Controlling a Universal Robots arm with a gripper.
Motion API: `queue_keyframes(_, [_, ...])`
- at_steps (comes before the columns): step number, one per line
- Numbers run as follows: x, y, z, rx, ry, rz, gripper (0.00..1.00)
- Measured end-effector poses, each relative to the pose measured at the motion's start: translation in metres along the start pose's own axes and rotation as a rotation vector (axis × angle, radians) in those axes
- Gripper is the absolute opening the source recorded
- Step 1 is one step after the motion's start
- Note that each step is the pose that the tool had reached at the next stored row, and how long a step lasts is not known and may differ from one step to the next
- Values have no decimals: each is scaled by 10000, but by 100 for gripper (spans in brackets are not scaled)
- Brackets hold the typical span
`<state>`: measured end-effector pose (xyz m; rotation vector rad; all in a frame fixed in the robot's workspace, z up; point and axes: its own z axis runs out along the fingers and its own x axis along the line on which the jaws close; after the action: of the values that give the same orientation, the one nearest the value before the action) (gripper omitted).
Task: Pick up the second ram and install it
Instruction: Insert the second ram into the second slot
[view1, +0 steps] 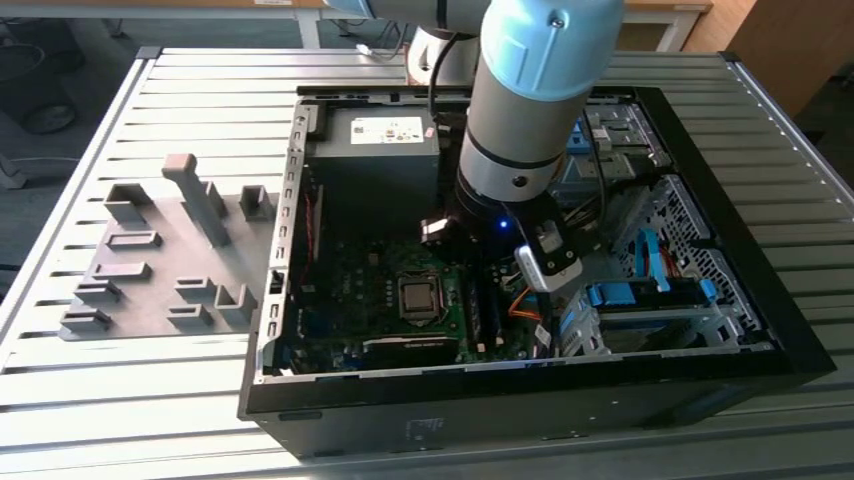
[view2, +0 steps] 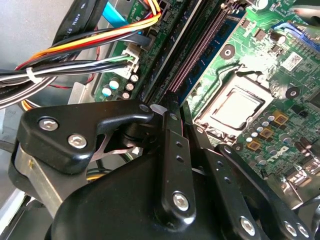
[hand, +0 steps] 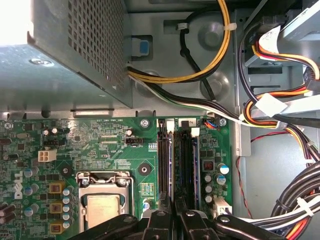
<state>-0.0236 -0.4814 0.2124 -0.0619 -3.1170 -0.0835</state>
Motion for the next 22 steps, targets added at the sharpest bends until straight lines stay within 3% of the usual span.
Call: queue_keyframes(22, [-4,-6,-32,13,17,-294,14])
